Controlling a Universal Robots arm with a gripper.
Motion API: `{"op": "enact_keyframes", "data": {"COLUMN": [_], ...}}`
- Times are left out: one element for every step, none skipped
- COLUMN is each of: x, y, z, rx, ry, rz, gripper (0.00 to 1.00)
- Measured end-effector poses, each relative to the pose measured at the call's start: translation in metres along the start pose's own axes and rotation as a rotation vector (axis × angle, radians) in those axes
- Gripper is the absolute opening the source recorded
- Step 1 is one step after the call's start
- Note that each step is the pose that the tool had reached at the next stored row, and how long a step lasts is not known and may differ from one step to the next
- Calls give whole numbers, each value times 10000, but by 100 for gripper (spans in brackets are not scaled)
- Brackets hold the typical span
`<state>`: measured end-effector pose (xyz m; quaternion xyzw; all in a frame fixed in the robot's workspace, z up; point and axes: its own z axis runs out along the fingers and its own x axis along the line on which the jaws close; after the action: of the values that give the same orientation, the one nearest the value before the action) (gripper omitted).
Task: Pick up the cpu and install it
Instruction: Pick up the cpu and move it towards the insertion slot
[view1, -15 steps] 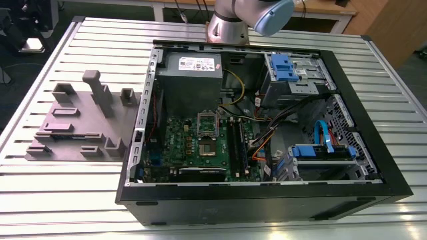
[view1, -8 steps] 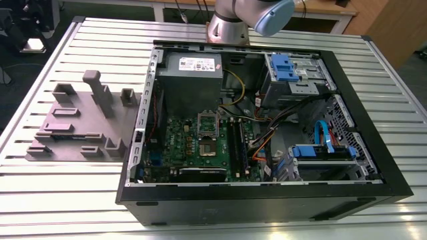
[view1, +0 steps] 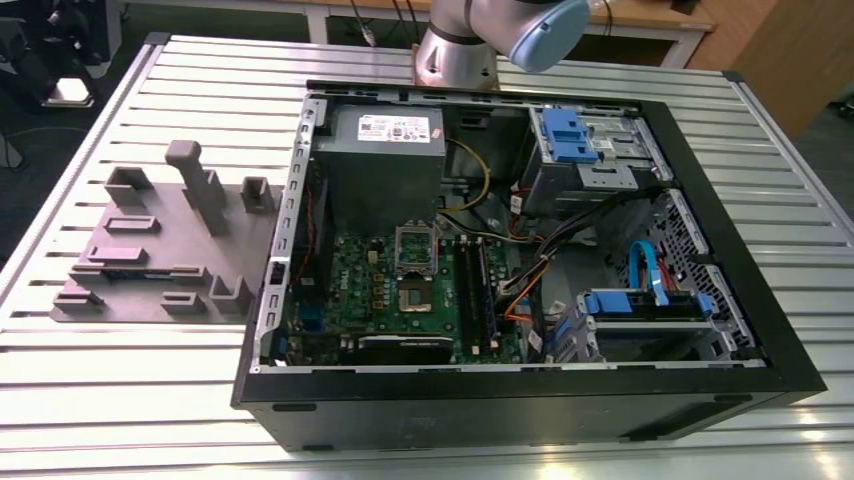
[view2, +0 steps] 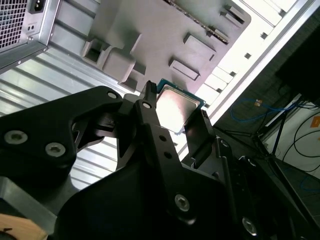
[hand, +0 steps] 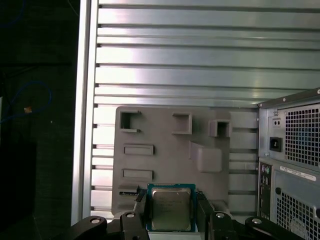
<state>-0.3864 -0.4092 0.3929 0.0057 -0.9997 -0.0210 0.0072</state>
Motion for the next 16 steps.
{"op": "enact_keyframes", "data": {"x": [0, 0, 0, -1, -1, -1, -2, -3, -4, -5, -6, -9, -12, -17, -21, -25], "y": [-5, -11, -16, -21, -26, -31, -35, -39, -43, -46, -49, -51, -53, -55, -56, -57], "z": [0, 0, 0, -1, -1, -1, -1, -2, -2, -2, -3, -3, -2, -2, -2, -2], "rx": [0, 0, 0, 0, 0, 0, 0, 0, 0, 0, 0, 0, 0, -1, -1, 0], "ry": [0, 0, 0, 0, 0, 0, 0, 0, 1, 1, 1, 1, 0, -1, -1, 0], "rz": [0, 1, 1, 1, 1, 1, 1, 1, 1, 1, 1, 1, 1, 1, 1, 1], "gripper": [47, 47, 47, 47, 47, 47, 47, 47, 47, 47, 47, 47, 47, 47, 47, 47]}}
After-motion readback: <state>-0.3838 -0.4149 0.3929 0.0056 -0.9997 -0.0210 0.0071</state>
